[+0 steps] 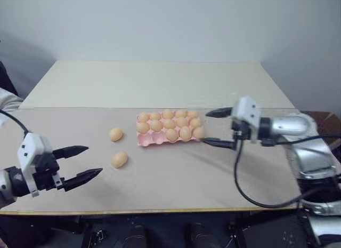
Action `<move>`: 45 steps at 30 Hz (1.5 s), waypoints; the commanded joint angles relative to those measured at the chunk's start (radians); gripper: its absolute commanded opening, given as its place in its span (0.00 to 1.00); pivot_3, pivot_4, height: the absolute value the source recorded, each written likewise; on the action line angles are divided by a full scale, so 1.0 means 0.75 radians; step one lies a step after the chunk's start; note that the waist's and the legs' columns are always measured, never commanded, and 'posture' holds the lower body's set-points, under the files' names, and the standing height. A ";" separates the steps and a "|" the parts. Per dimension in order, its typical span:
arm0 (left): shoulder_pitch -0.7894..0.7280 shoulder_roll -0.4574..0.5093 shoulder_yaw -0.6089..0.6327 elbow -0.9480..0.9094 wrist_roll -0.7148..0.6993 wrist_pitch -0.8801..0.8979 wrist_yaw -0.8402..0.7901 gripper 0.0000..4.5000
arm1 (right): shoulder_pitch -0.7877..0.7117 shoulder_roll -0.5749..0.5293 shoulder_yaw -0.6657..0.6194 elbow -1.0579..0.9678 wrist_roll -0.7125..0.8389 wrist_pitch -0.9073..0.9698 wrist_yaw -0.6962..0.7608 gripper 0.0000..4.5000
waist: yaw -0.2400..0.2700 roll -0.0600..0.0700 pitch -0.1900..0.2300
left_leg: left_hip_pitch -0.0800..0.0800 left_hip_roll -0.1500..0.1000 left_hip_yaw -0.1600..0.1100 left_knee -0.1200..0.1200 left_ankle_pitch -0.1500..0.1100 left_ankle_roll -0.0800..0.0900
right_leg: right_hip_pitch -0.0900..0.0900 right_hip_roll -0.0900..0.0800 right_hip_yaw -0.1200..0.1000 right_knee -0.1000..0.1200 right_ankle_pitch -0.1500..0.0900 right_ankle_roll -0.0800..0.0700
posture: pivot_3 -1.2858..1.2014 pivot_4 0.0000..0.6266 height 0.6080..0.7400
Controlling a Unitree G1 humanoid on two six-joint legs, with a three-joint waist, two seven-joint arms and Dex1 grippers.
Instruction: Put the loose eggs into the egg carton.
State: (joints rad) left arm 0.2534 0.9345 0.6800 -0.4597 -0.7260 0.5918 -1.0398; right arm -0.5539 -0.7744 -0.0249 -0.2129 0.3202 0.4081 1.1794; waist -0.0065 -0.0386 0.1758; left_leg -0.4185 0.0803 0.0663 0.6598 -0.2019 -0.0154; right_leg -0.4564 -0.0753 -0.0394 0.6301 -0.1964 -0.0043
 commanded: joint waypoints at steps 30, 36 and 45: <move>-0.433 -0.135 -0.611 0.274 0.342 0.018 0.337 1.00 | 0.173 -0.169 -0.115 -0.251 0.252 -0.012 0.076 1.00 | 0.028 -0.001 0.000 | 0.003 0.000 0.002 0.000 0.000 0.000 | 0.002 0.001 0.003 0.001 0.004 0.006 | 0.52 0.24 1.00; -0.508 -0.216 -0.751 0.377 0.444 -0.049 0.351 1.00 | 0.200 -0.170 -0.133 -0.313 0.282 -0.003 0.041 1.00 | 0.024 -0.001 0.000 | 0.003 -0.001 0.002 0.000 0.000 0.000 | 0.002 0.001 0.004 0.000 0.004 0.007 | 0.52 0.24 1.00; -0.555 -0.257 -0.792 0.406 0.491 -0.026 0.382 0.72 | 0.220 -0.183 -0.139 -0.334 0.302 -0.012 0.016 1.00 | 0.025 -0.001 -0.001 | 0.003 -0.001 0.002 0.000 0.000 0.000 | 0.002 0.000 0.004 0.001 0.004 0.007 | 0.52 0.24 1.00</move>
State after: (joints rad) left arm -0.1519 0.7429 0.0814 -0.1515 -0.3626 0.5737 -0.7586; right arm -0.3839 -0.8962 -0.0933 -0.4397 0.5300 0.4050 1.1955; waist 0.0121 -0.0396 0.1754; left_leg -0.4162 0.0794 0.0675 0.6600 -0.2019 -0.0152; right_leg -0.4546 -0.0751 -0.0367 0.6306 -0.1932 0.0007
